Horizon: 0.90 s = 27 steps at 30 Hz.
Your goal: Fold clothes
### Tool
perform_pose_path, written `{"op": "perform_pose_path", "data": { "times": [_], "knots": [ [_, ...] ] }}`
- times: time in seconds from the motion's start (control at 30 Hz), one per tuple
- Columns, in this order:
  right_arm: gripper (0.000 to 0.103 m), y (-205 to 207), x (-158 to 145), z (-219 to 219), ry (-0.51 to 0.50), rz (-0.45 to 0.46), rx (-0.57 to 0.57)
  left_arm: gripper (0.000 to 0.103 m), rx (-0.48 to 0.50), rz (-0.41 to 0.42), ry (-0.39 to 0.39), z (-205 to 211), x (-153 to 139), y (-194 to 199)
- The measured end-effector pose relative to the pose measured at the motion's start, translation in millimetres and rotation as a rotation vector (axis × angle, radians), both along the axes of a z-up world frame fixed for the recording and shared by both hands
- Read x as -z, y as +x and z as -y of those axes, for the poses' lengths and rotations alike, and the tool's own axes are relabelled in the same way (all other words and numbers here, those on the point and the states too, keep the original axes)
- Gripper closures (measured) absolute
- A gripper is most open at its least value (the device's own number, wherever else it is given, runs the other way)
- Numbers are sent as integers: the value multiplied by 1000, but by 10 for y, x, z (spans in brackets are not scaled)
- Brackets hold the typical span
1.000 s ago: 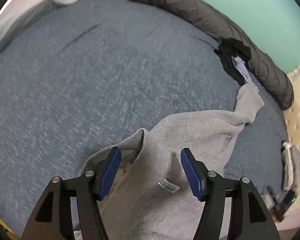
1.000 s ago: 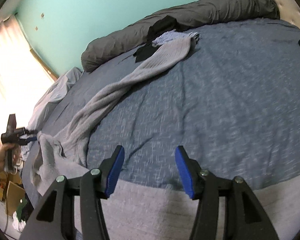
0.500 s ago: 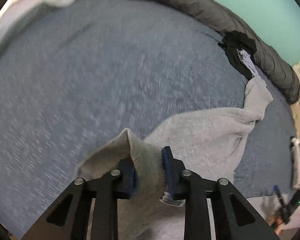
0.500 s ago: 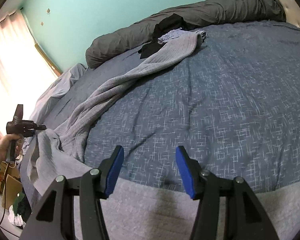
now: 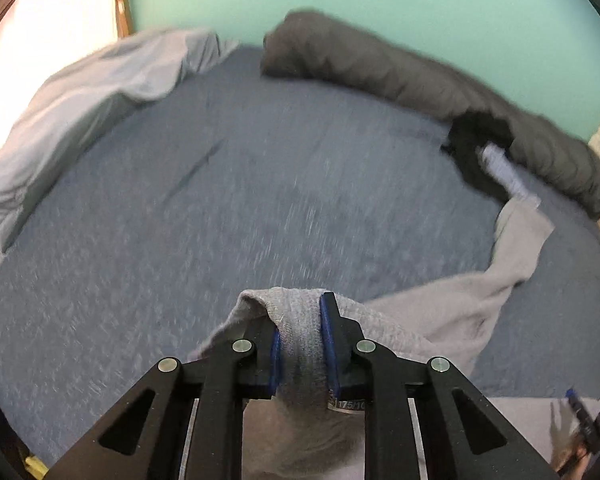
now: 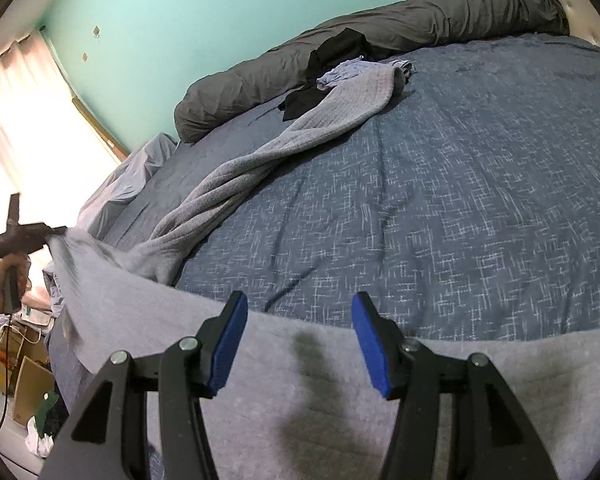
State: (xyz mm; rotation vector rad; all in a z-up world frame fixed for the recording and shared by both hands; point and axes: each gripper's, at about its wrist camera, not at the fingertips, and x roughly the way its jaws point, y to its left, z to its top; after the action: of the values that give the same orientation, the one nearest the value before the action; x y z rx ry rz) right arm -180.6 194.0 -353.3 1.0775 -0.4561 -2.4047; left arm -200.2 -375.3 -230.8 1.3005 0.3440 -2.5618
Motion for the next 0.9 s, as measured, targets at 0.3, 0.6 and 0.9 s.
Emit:
{"op": "perform_pose_path", "data": {
  "times": [0.3,0.6,0.9],
  "knots": [
    [47,-53,12,-58,1,-1,15,39,-110,94,-34,25,534,93],
    [45,-92,13,-75,-15,5,23,37,-93,-76,-16,-402,115,315],
    [42,-132,84,-80,1,19,27,34,9,-141,194,-1440,651,155]
  ]
}}
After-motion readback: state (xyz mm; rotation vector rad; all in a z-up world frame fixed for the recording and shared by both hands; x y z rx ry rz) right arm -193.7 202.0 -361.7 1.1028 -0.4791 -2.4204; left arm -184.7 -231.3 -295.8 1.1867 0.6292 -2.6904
